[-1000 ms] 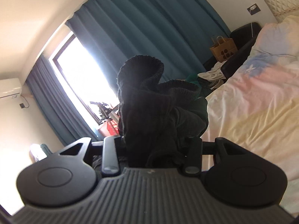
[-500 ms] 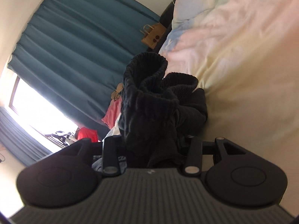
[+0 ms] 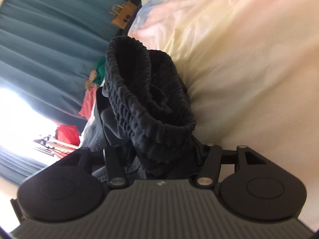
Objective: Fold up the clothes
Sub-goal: 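Open both grippers and release the folded sweatpants onto the bed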
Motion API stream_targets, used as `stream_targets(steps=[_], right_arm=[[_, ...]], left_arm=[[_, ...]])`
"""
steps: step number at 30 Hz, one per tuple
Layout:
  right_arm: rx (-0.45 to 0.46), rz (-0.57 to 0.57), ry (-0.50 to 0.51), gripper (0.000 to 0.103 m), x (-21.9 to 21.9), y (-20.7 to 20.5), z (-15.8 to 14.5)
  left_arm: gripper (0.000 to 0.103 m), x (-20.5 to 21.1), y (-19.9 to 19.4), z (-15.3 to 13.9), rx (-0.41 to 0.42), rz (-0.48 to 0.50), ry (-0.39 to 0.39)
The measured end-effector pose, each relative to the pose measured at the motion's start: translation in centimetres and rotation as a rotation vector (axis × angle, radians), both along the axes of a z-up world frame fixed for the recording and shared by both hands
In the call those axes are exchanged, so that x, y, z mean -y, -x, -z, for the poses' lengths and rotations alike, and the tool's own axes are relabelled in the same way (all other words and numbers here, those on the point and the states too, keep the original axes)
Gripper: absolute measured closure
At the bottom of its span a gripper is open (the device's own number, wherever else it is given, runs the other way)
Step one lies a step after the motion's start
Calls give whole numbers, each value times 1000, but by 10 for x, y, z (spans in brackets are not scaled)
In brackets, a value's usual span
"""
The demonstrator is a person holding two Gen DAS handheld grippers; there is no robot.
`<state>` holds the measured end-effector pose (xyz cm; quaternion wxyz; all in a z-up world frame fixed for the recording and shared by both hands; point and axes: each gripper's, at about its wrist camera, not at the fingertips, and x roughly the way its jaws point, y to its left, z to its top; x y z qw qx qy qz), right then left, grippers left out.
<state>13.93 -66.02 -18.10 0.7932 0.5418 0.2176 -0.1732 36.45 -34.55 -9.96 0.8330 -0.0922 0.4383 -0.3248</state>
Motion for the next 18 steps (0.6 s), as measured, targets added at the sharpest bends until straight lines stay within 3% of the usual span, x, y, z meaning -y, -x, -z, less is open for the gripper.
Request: stream_targets(steps=[5,9,15,17,18], right_arm=[[-77,61,14,46,-5,24,-40],[-70,59,87,46,-18,40,-79],[-26,5,266,44,-63,80,-160],[-13,-18,339,36,-81,93,-189],[-5,-27,374,25,-92,100,-203]], left_arm=[[31,-22,40,-56,106,24,-36],[29,-41,77,-106,191,44,-61],[22,-73,140,-180,292,52,-61],[15,-82,164,-199,332,61,-64],[13,-87,176,-209,352,65,-66]])
